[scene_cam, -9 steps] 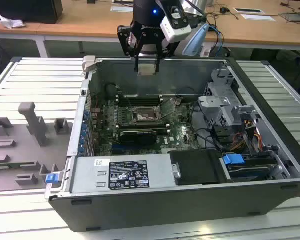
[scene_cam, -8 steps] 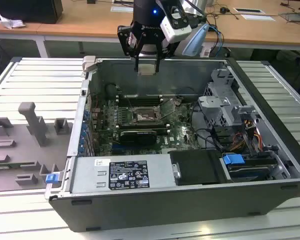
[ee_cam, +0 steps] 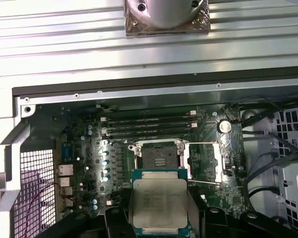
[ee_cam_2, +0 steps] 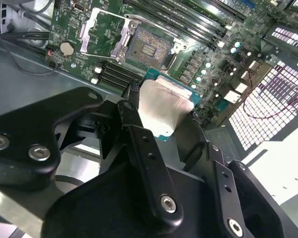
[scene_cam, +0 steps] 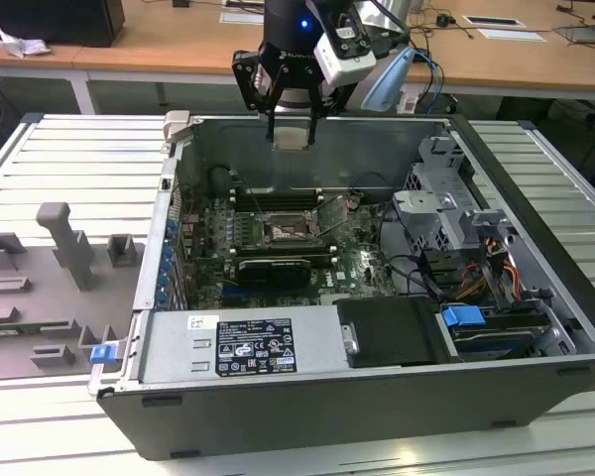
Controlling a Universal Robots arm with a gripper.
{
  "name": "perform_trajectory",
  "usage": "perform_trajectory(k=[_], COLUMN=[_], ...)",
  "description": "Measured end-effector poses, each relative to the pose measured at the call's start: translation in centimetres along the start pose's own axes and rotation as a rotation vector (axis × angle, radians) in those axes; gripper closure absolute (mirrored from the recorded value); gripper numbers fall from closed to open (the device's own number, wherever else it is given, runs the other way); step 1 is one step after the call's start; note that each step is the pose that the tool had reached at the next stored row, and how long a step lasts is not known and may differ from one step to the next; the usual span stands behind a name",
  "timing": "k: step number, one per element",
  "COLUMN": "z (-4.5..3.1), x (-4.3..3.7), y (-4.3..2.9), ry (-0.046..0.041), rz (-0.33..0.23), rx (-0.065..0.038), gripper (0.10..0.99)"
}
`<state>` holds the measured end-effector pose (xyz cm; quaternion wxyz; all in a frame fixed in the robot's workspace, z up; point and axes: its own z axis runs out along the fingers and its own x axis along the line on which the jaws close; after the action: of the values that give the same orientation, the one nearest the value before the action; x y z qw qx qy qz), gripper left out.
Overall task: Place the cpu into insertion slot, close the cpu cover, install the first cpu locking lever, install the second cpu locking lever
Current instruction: 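Place the cpu into insertion slot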
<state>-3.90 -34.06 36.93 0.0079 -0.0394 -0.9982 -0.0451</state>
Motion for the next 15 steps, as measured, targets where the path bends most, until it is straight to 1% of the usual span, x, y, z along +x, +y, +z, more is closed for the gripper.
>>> perform_trajectory(k=[7, 15], z=[0.09, 0.13], x=[0.03, 0.05], y=[-0.01, -0.02], ry=[-0.0033, -0.0054], rz=[0.038, 0.062], rx=[-0.001, -0.001], gripper=[0.557, 0.557])
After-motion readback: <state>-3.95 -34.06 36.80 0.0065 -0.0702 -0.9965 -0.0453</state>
